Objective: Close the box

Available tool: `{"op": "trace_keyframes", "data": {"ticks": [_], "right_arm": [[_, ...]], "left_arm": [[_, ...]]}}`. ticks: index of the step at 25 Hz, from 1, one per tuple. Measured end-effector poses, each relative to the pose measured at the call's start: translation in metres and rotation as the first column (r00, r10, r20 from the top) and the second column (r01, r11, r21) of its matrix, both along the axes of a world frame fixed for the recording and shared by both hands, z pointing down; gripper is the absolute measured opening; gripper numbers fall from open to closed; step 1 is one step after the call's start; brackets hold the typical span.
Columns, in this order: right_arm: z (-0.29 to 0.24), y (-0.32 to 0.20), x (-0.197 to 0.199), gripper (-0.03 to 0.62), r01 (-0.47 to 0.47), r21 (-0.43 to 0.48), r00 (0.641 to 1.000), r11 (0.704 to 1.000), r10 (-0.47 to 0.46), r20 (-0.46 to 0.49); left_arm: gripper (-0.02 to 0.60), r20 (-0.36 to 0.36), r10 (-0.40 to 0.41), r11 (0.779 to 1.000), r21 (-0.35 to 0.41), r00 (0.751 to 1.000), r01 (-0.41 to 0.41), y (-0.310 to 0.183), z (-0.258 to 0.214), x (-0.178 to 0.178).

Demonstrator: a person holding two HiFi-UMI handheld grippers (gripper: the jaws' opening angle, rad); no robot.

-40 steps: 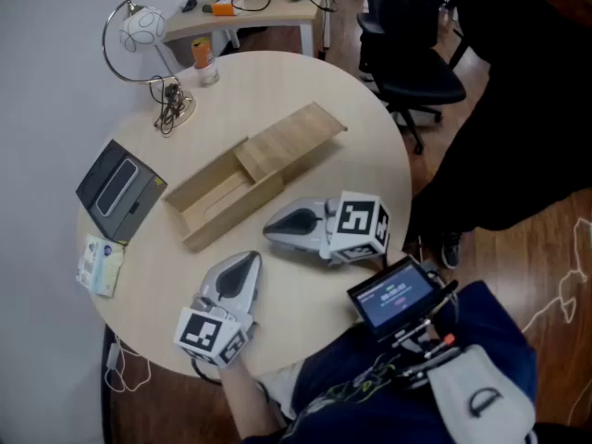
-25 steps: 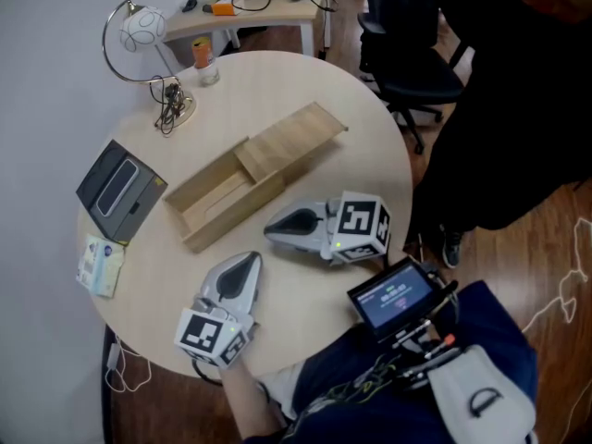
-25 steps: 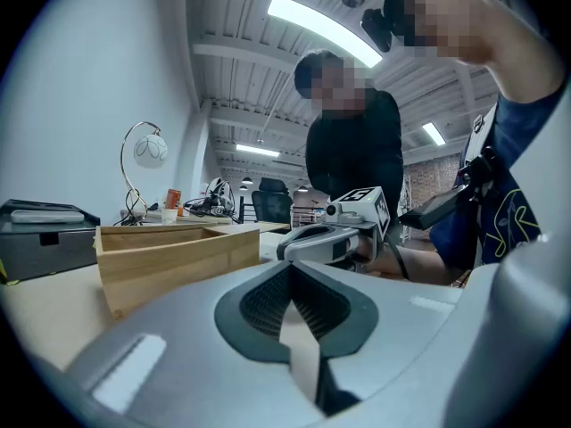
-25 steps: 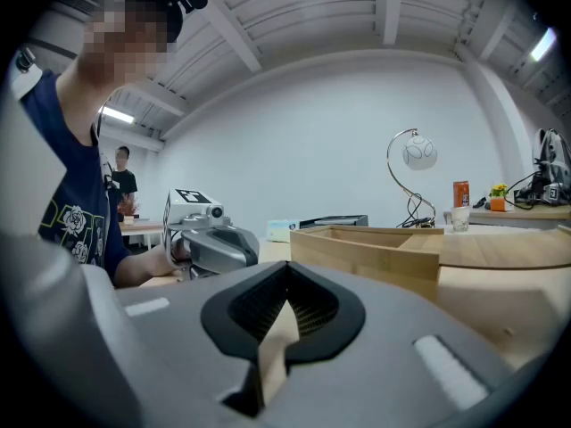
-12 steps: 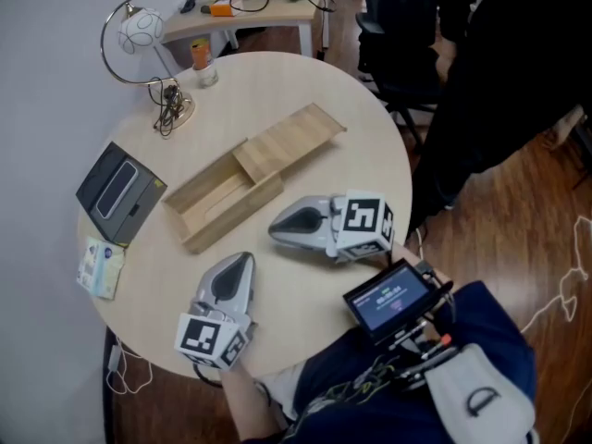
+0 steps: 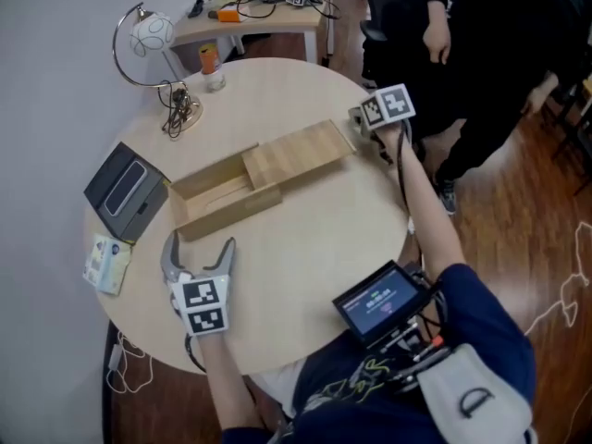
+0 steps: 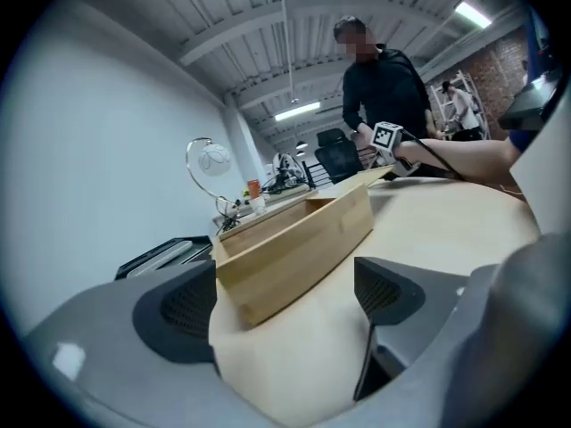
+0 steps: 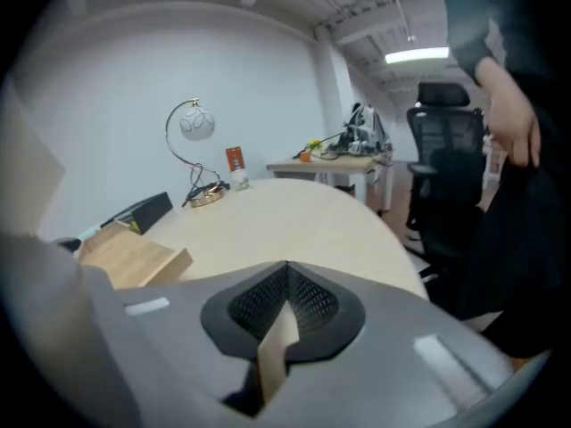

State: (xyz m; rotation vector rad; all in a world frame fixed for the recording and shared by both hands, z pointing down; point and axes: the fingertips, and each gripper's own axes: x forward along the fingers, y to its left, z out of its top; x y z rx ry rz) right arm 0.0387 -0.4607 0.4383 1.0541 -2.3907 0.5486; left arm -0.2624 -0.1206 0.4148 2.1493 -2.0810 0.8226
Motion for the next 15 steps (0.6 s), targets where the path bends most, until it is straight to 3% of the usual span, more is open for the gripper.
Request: {"op": "trace_keyframes", "data": {"ticks": [2,5,8,9,11,15], "right_arm": [[0.009,0.004,-0.012,0.018,0.032,-0.004,0.998,0.999,-0.033,-0.056],[0.017,0.031,-0.014,0.018,0.097,-0.007,0.962,0.995,-0.096,-0.256],[0.030,0.049,-0.012,0.018,0.162,-0.013,0.904,0.987,-0.154,-0.399],[0.032,0.050,-0.012,0.018,0.166,-0.020,0.899,0.986,-0.160,-0.408],[0.033,0.048,-0.015,0.018,0.175,-0.051,0.902,0.983,-0.180,-0.391],[0.030,0.040,-0.039,0.018,0.223,-0.086,0.928,0.971,-0.238,-0.288]], "left_arm": [[0.462,0.000,-0.047,0.999,-0.004,0.999,0.047,0.003,0.000,-0.016],[0.504,-0.041,-0.045,0.993,-0.113,0.998,0.040,-0.013,0.017,-0.042],[0.512,-0.167,0.101,0.966,-0.219,0.981,-0.137,-0.020,0.034,-0.029],[0.522,-0.203,0.140,0.957,-0.225,0.969,-0.185,-0.018,0.036,-0.021],[0.529,-0.223,0.153,0.953,-0.226,0.963,-0.203,-0.013,0.035,-0.012],[0.529,-0.138,0.140,0.948,-0.268,0.981,-0.173,-0.002,0.039,-0.002]]}}
